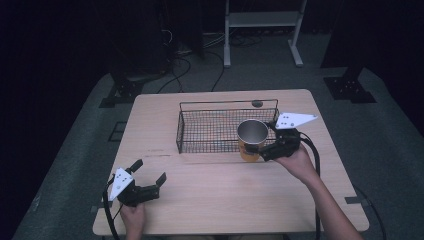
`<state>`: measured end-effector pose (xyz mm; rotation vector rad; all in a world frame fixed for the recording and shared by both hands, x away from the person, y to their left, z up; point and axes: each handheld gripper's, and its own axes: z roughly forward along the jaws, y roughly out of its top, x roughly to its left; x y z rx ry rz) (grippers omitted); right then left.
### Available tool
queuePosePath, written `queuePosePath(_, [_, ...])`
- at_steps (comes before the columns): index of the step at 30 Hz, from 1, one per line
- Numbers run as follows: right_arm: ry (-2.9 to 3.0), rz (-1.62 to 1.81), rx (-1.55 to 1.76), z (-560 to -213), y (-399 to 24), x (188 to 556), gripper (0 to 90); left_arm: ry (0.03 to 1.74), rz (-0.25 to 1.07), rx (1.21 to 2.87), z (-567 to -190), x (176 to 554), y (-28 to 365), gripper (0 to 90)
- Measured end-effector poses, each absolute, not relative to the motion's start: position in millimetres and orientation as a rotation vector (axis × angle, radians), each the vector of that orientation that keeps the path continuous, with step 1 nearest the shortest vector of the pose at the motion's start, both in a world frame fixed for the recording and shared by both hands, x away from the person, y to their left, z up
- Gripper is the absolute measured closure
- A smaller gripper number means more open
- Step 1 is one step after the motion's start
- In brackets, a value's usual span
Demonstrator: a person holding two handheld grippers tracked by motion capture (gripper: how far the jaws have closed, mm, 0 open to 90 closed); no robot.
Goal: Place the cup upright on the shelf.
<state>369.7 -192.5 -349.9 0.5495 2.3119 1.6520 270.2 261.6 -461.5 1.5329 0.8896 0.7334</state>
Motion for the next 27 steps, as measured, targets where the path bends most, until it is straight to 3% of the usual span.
queuePosePath(27, [2.342, 1.645, 0.63, -328, -162, 444, 12.2, 0.89, 0.729, 1.523, -462, 270, 262, 0.0])
